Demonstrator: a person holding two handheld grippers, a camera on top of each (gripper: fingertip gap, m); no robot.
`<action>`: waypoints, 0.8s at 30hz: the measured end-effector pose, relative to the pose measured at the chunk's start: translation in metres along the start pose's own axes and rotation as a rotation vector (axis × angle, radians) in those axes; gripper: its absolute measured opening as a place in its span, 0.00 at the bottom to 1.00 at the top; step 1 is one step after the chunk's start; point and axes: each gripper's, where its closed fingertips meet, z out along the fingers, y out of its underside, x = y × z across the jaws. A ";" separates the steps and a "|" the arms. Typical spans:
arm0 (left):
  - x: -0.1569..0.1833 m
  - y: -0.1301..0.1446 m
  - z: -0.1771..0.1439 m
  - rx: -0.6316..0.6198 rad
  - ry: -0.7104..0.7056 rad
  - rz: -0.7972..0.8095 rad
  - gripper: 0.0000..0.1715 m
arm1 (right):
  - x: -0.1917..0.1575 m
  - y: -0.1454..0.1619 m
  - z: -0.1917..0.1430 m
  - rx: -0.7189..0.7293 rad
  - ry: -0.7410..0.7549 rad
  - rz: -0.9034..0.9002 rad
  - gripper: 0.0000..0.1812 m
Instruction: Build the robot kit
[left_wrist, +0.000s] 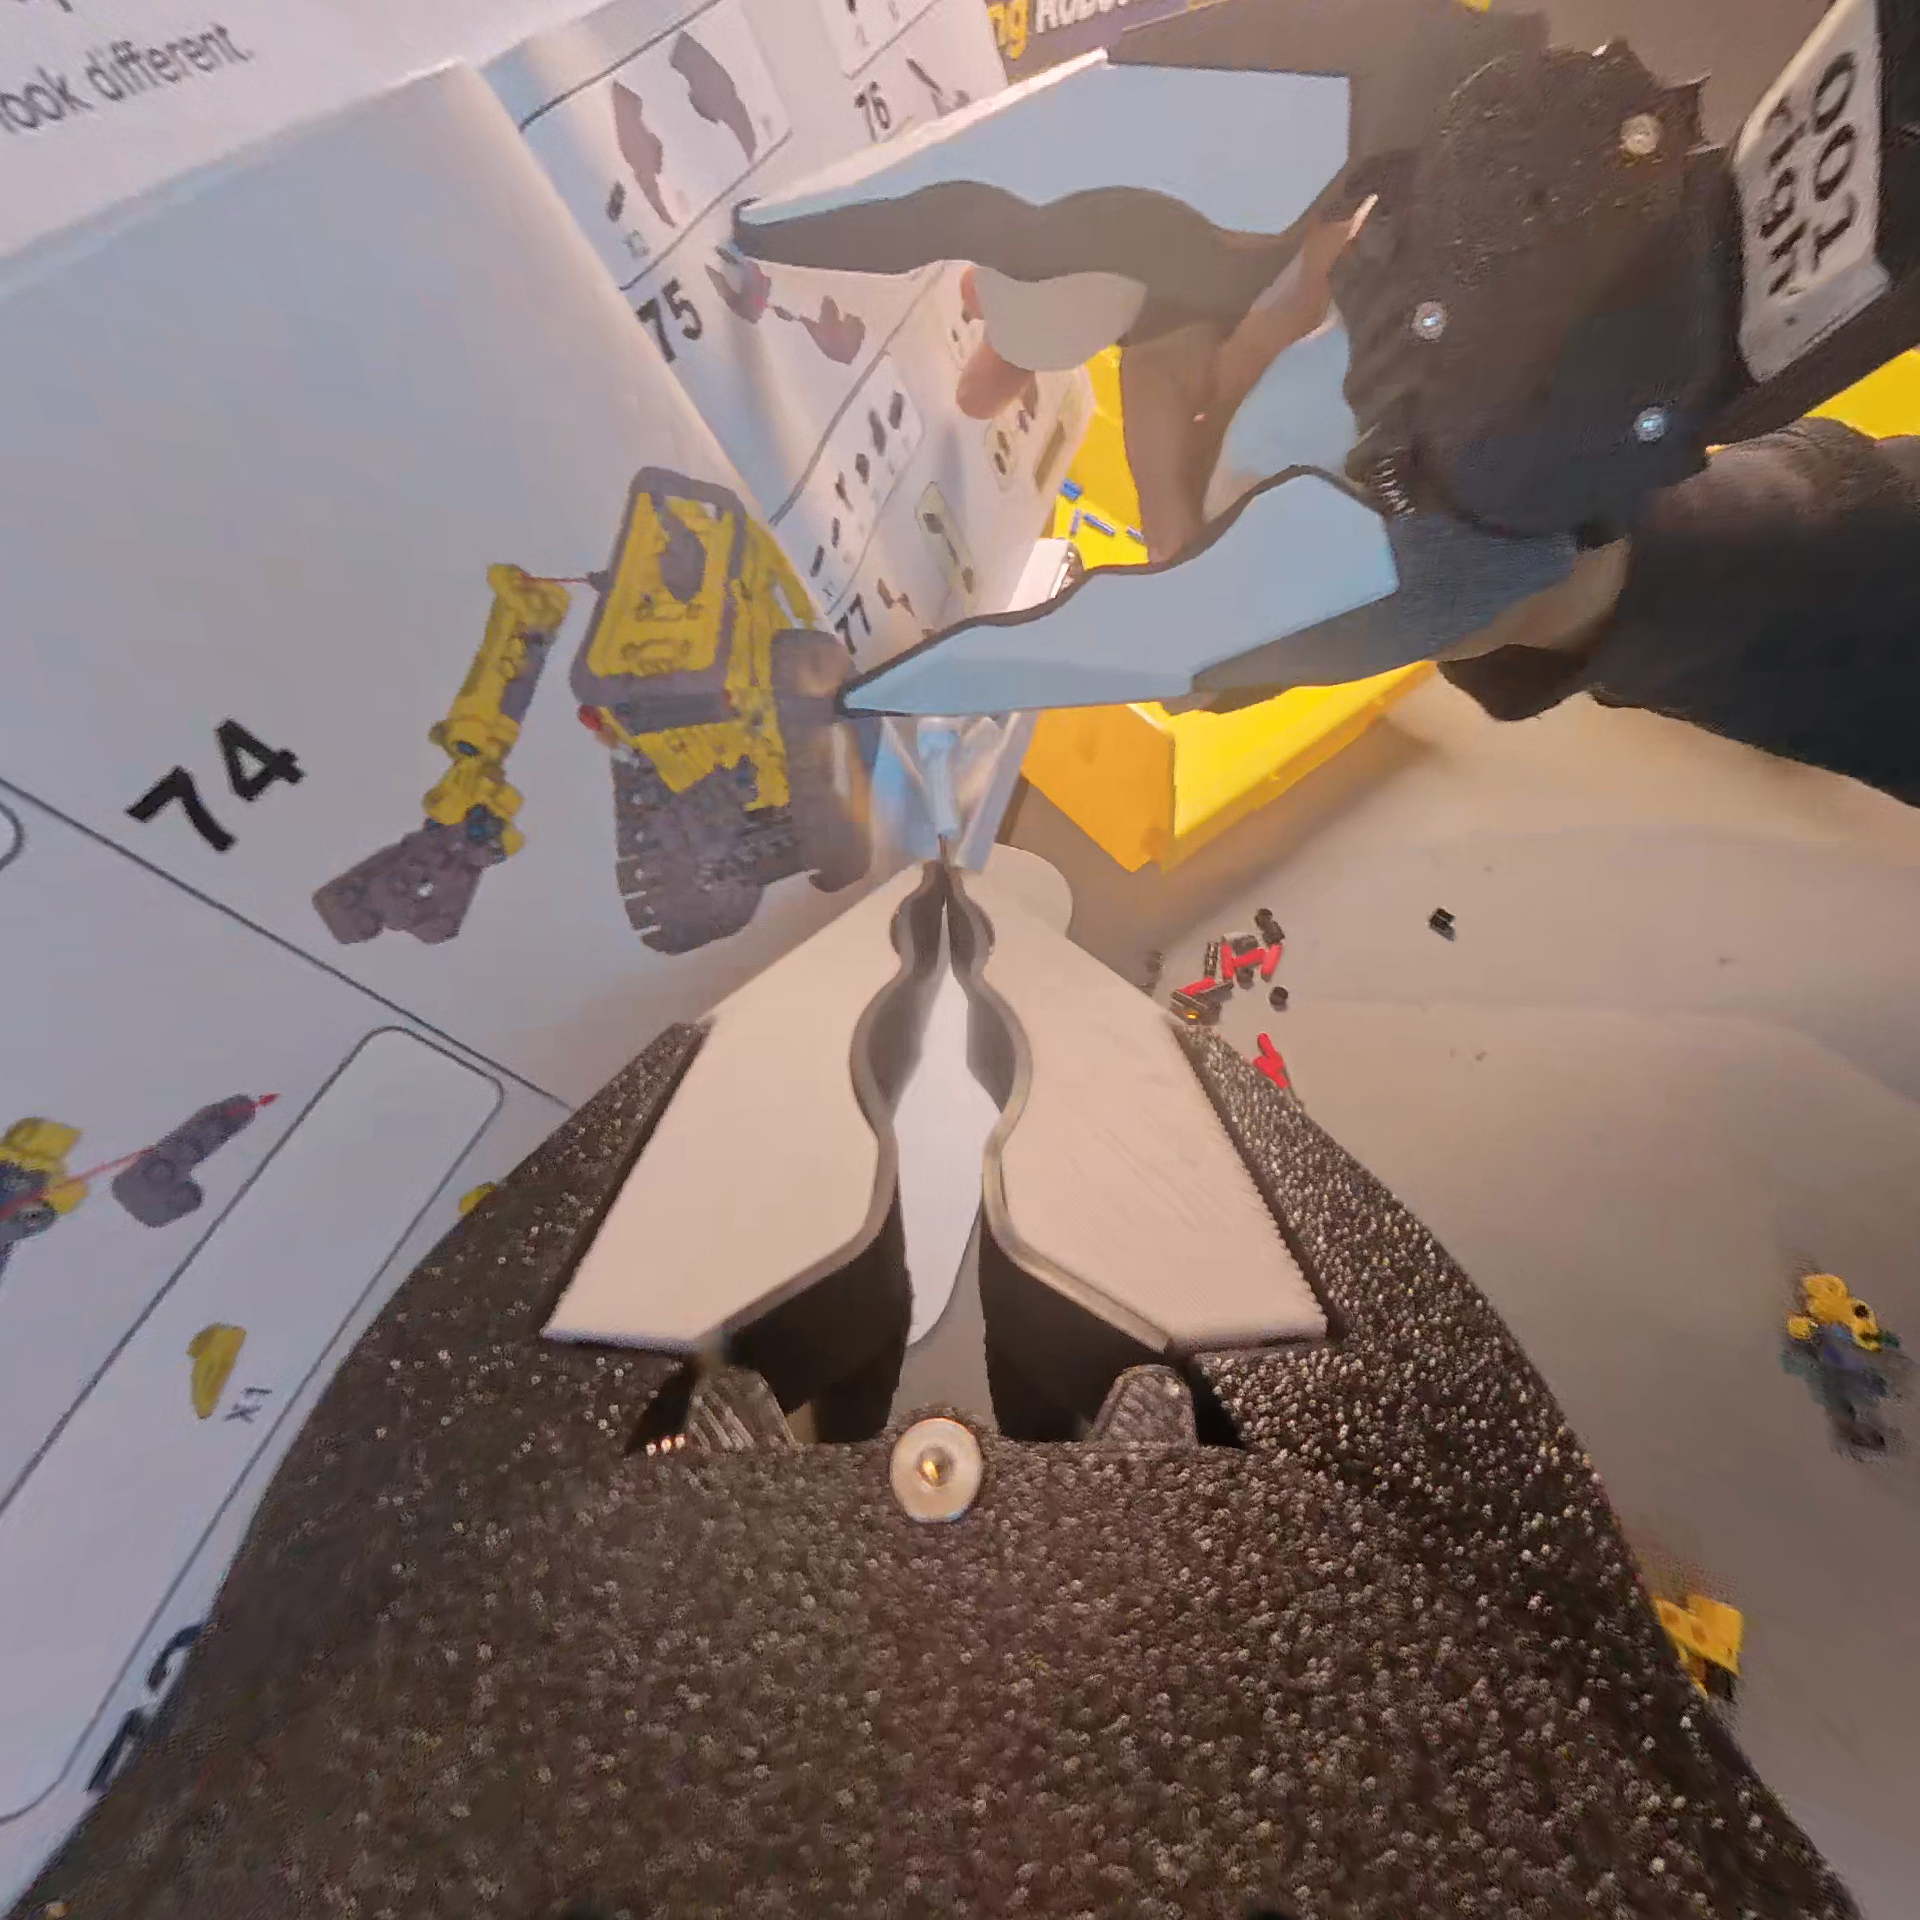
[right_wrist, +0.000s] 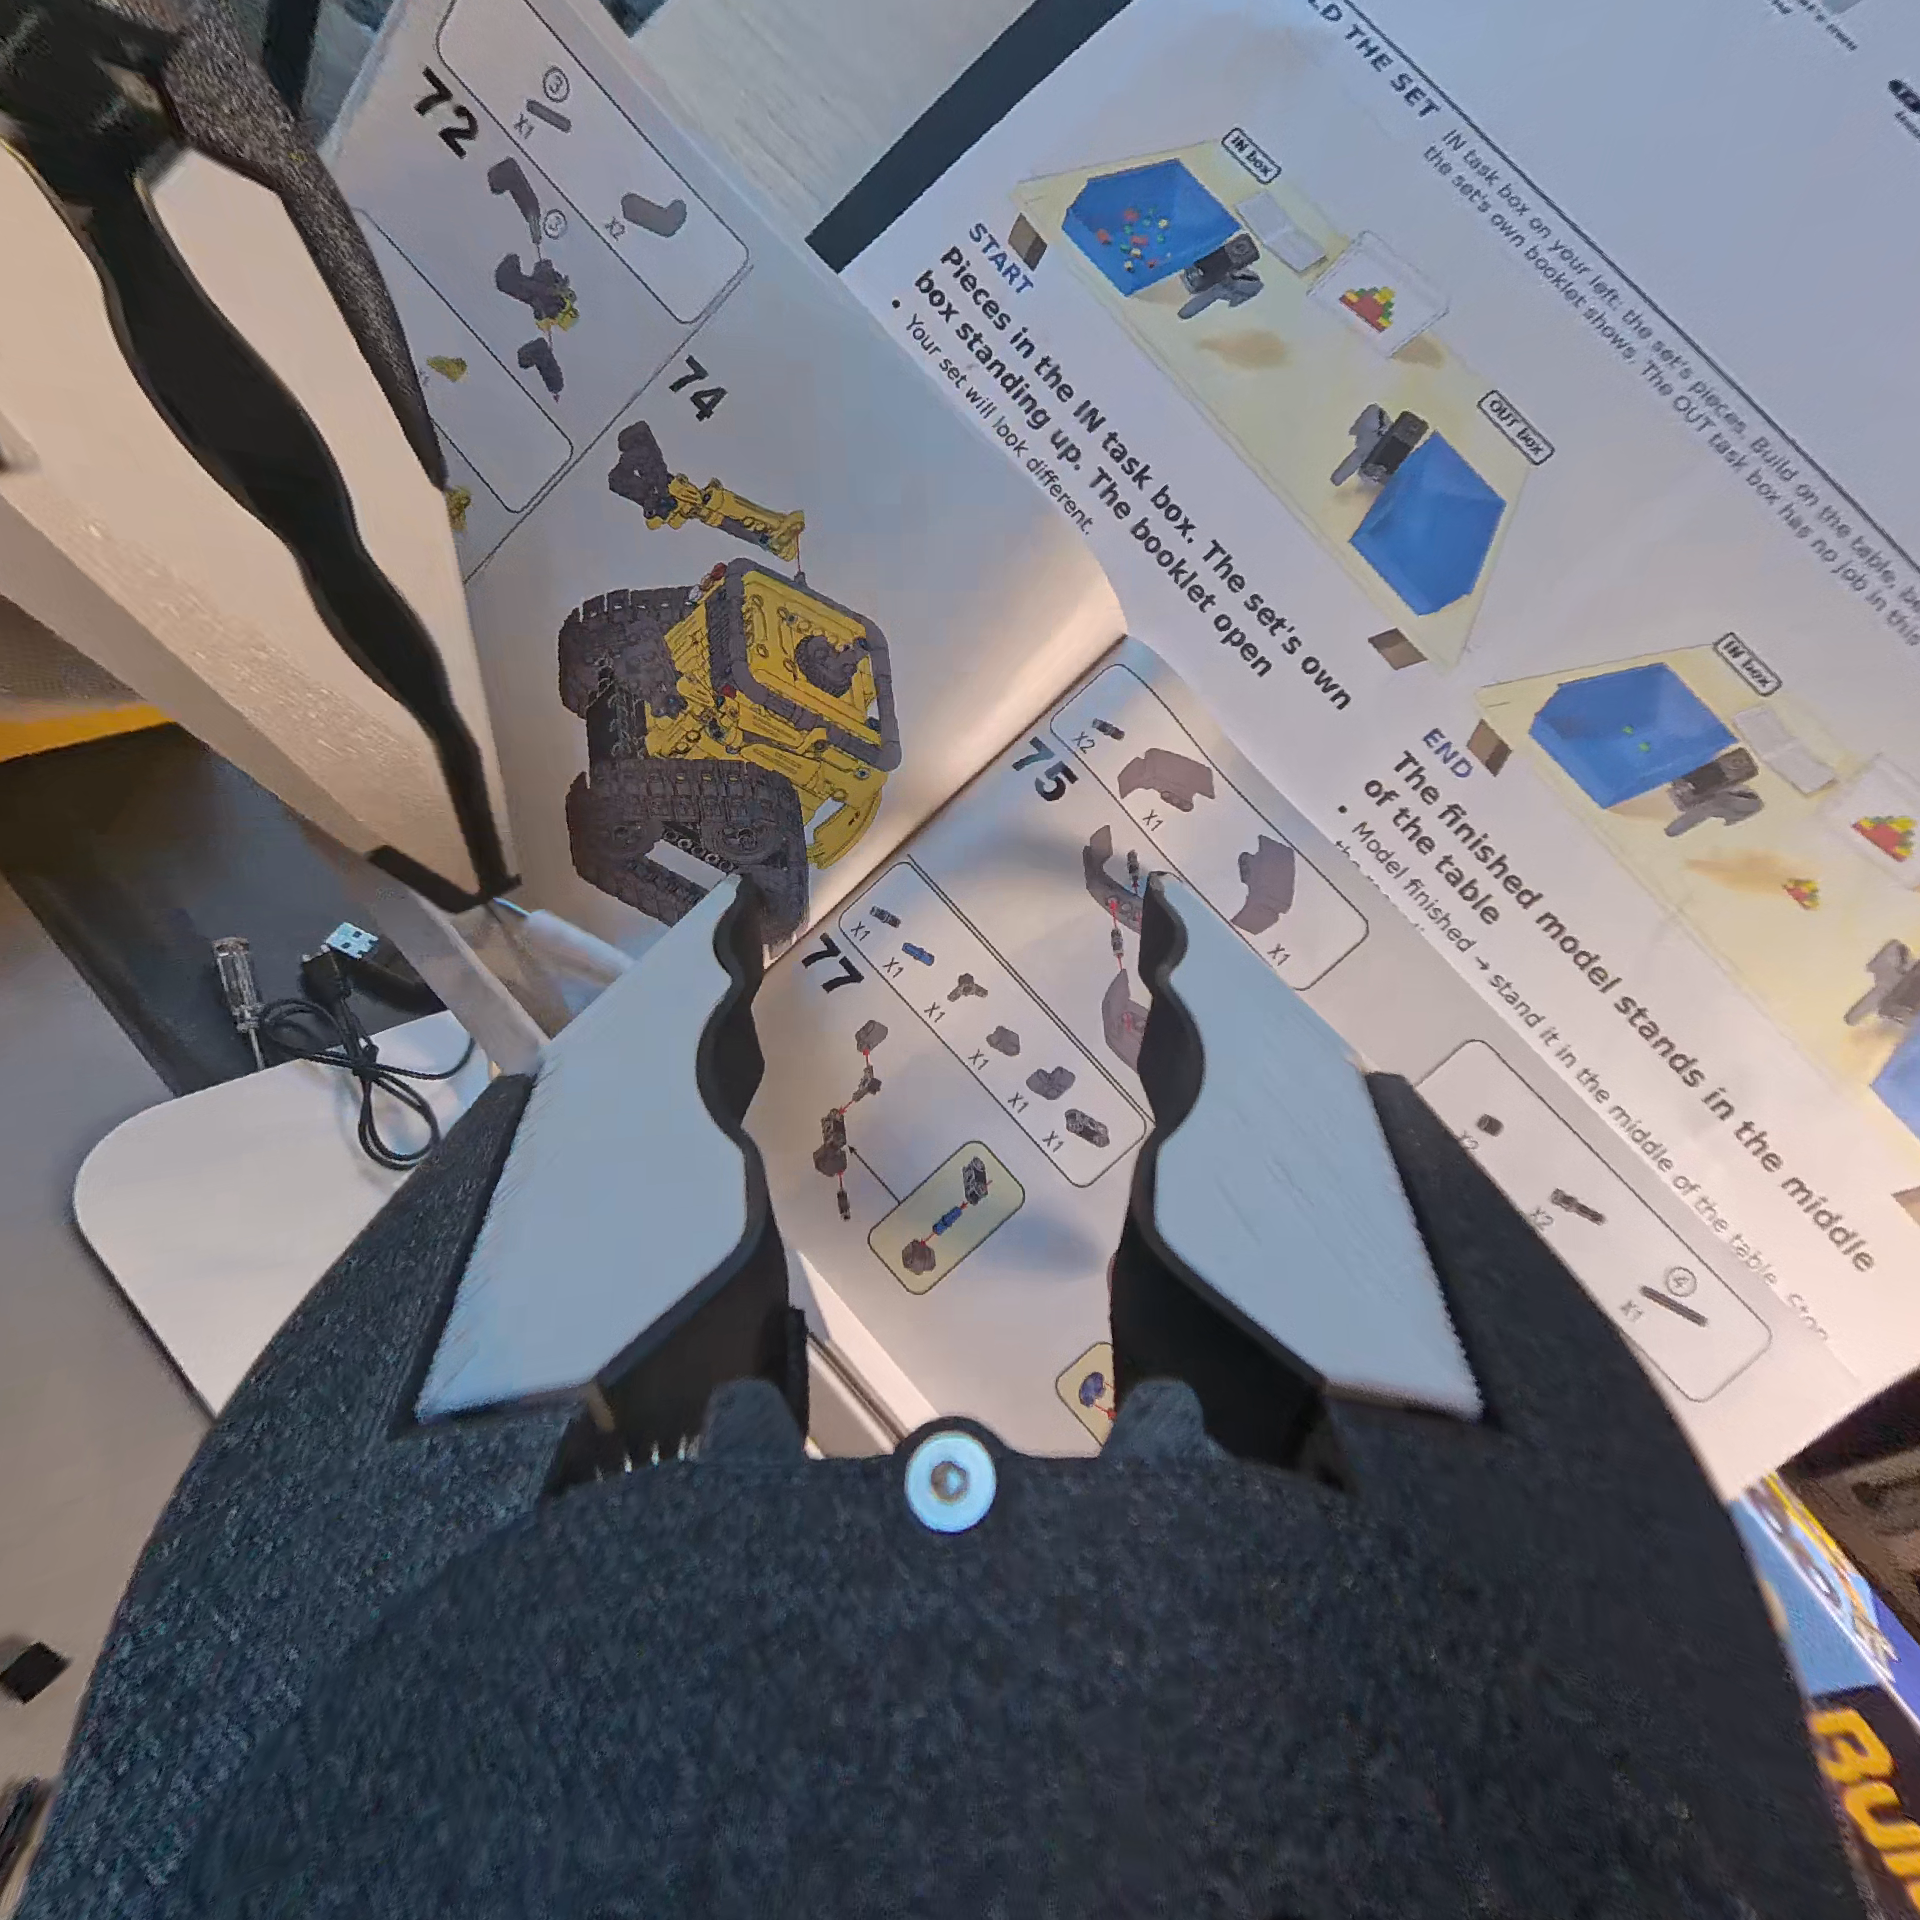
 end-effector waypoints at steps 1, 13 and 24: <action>-0.003 -0.001 0.001 0.005 -0.020 -0.003 0.00 | 0.000 0.000 -0.001 0.004 -0.011 0.008 0.40; -0.018 0.003 -0.002 -0.125 -0.247 0.080 0.02 | 0.034 0.040 -0.034 -0.077 0.037 0.091 0.38; -0.024 0.020 -0.002 -0.198 -0.412 0.173 0.01 | 0.040 0.071 -0.052 -0.128 0.082 0.023 0.38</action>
